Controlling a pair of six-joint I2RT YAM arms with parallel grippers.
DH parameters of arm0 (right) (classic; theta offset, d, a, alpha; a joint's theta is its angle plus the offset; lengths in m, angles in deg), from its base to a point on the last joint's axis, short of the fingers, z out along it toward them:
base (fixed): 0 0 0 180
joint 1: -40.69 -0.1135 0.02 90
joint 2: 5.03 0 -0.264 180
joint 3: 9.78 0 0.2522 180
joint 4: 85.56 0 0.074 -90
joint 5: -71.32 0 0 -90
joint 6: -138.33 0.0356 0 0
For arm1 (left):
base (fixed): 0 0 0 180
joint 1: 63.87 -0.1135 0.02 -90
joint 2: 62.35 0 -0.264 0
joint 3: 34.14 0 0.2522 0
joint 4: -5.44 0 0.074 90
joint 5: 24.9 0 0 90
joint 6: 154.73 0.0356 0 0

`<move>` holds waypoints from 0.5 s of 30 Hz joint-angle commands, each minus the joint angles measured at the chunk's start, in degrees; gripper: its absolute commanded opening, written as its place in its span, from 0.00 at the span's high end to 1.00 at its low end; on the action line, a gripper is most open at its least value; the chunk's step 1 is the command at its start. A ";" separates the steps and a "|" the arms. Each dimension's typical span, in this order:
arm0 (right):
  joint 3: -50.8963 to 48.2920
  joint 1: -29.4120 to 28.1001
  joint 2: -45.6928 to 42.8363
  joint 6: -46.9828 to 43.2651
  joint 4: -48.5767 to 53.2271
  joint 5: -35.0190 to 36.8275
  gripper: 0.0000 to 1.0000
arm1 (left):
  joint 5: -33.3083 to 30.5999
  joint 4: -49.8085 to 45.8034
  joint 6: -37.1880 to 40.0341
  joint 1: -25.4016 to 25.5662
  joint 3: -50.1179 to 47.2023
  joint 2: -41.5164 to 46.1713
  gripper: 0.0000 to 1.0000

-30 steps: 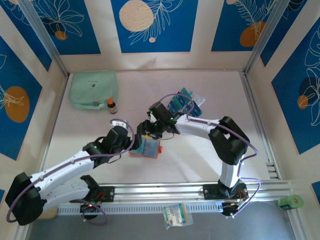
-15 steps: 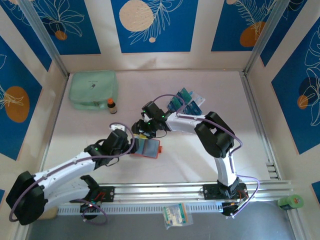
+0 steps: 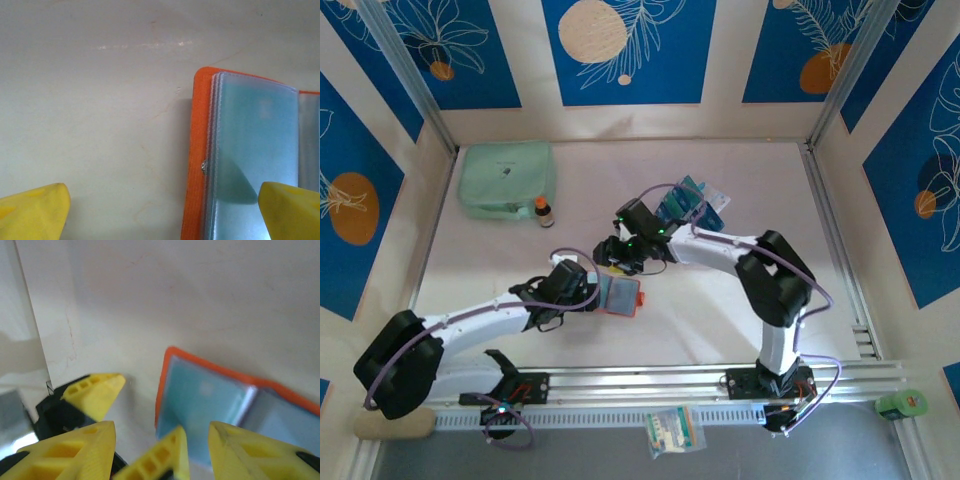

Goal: Put the credit cards into the card holder

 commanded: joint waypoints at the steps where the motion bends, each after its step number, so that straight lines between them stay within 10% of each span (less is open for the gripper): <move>1: -2.75 -0.43 -4.64 -5.51 10.50 7.91 0.48 | -1.37 0.88 -0.21 -0.71 0.97 -0.45 0.03; 15: -6.21 -5.48 -3.25 -9.65 22.13 24.85 0.50 | -0.29 1.28 0.48 -0.80 2.45 -2.13 0.02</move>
